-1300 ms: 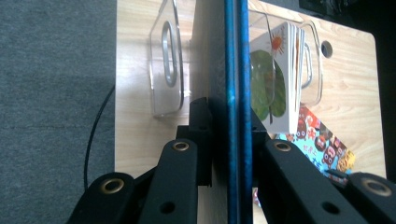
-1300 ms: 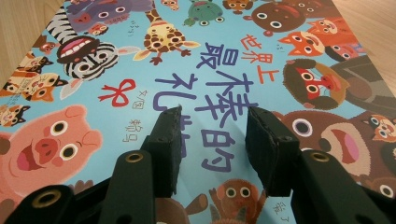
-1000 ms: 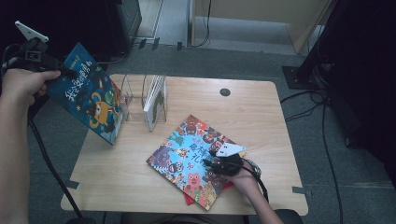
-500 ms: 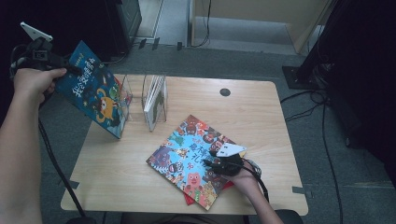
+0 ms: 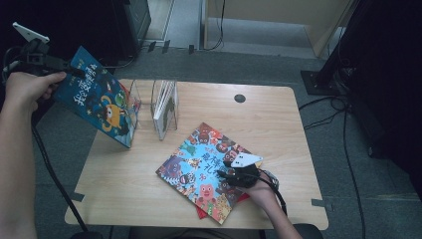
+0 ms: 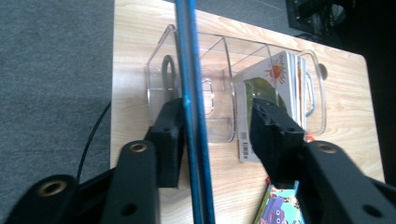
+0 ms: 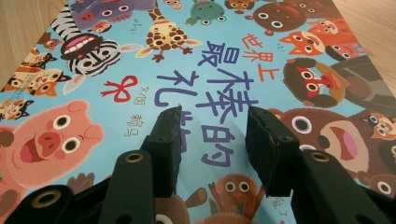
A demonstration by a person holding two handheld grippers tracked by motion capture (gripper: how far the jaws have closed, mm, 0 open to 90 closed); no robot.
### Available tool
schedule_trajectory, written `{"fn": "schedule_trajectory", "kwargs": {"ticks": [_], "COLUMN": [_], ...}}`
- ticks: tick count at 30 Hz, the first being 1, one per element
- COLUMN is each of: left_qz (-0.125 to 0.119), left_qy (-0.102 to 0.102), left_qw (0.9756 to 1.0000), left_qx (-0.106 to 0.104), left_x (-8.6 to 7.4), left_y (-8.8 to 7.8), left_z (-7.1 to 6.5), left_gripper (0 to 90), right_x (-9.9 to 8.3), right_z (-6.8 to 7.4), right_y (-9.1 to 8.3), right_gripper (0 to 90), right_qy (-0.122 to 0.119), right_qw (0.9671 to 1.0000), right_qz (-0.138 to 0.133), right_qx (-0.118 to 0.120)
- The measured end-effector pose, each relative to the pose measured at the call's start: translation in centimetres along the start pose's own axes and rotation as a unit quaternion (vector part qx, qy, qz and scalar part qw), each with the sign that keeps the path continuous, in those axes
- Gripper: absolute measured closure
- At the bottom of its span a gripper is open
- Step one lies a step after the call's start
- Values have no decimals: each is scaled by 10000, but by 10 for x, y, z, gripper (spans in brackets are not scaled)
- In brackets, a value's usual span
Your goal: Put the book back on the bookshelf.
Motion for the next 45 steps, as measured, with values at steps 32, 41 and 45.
{"fn": "schedule_trajectory", "kwargs": {"ticks": [32,41,45], "left_qz": [-281,-79,-27], "left_qy": [837,1027,1117], "left_qw": [9959,9941,9933], "left_qx": [-213,-347,-307], "left_x": [-27,-60,-74], "left_y": [-74,-48,-36], "left_z": [-49,-63,-65], "left_gripper": [490,479,479], "right_x": [0,-1,-1], "right_z": [-7,-10,-13], "right_y": [-7,-9,-11], "right_gripper": [535,539,544], "right_qy": [237,331,347], "right_qw": [9996,9994,9993], "right_qz": [101,104,109], "right_qx": [-75,-92,-120]}}
Point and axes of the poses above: each handheld gripper's, and its own axes: y roughly forward along the jaws, x roughly out of its top, z roughly to its left, the point moved 4 cm from there along y, roughly forward along the jaws, and after that the axes turned 13 degrees about -z, right-handed, at the moved point
